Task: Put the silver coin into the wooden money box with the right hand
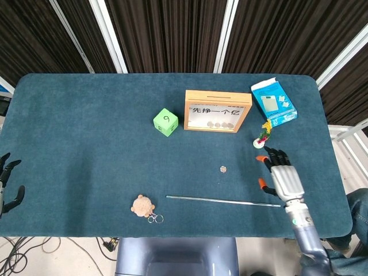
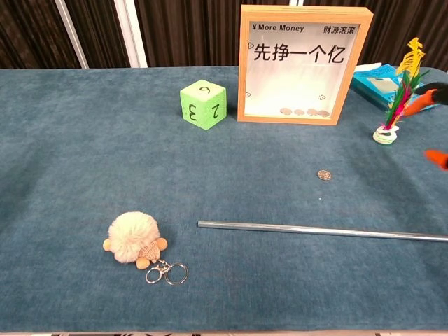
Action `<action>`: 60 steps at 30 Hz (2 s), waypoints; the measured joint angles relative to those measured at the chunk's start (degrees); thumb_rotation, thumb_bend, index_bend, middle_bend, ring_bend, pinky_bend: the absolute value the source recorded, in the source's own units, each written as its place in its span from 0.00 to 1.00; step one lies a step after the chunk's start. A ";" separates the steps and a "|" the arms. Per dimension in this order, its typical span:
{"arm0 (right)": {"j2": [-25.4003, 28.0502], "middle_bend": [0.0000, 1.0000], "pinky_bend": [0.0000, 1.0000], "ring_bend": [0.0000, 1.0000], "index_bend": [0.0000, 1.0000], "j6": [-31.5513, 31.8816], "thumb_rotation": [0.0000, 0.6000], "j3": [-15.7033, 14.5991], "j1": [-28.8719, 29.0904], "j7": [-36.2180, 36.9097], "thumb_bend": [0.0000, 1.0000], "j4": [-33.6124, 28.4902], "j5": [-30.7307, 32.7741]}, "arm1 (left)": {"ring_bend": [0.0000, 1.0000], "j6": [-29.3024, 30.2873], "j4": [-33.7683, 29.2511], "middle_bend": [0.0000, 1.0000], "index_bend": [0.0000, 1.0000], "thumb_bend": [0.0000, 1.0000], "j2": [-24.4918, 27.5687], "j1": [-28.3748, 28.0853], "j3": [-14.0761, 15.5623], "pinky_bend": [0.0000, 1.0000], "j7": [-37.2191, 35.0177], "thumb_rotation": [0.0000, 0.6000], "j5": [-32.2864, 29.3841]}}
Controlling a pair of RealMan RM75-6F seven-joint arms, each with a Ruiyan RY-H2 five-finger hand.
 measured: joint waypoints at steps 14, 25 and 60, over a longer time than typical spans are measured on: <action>-8.49 0.21 0.13 0.20 0.27 -3.43 1.00 2.08 5.97 -2.32 0.45 8.99 3.99 | 0.00 -0.63 -0.13 0.01 0.18 0.44 0.28 -0.12 0.08 0.10 -0.31 1.00 -0.30; -10.20 0.21 0.41 0.16 0.33 -6.41 1.00 0.48 7.79 -0.76 0.45 11.76 4.69 | 0.00 -1.34 -0.66 0.01 0.18 0.44 0.62 -0.26 0.19 0.11 0.05 1.00 -0.85; -17.68 0.18 0.80 0.09 0.39 -10.32 1.00 -0.73 12.36 -0.98 0.45 19.61 6.05 | 0.00 -2.19 -1.30 0.01 0.18 0.44 1.20 -0.39 0.37 0.11 0.03 1.00 -1.51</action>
